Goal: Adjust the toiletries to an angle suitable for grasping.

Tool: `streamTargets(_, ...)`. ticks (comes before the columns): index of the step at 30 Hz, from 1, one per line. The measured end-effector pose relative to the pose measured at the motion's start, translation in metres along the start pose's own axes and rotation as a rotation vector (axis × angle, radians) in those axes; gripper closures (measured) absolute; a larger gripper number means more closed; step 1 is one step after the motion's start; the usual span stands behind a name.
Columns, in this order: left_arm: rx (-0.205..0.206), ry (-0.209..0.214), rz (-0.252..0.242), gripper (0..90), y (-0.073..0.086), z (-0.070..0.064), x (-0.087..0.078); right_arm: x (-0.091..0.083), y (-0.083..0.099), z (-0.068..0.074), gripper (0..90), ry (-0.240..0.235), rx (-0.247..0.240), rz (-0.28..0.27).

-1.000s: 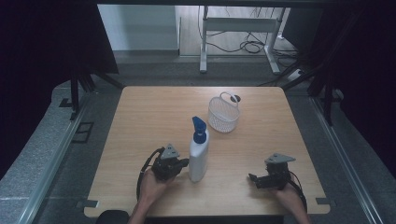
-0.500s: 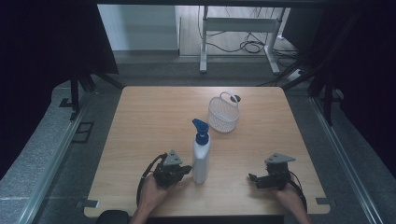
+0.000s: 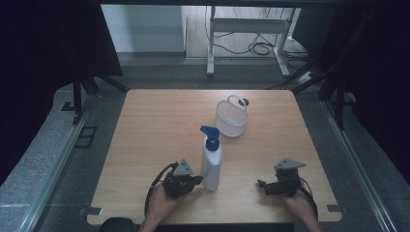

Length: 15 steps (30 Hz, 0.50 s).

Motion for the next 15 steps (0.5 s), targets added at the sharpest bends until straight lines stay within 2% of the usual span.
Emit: streamTargets(15,0.034,0.038,-0.012,86.7,-0.008,-0.015,0.010,0.000,0.000,0.000,0.0,0.000,-0.001,0.000)
Point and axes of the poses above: each handheld gripper's, and its own axes: x roughly forward along the jaws, y roughly out of its underside, z roughly to its left, the point moved 9 cm from there along x, roughly forward along the jaws, and after that the axes turned 7 degrees about x, right-handed, at the moved point
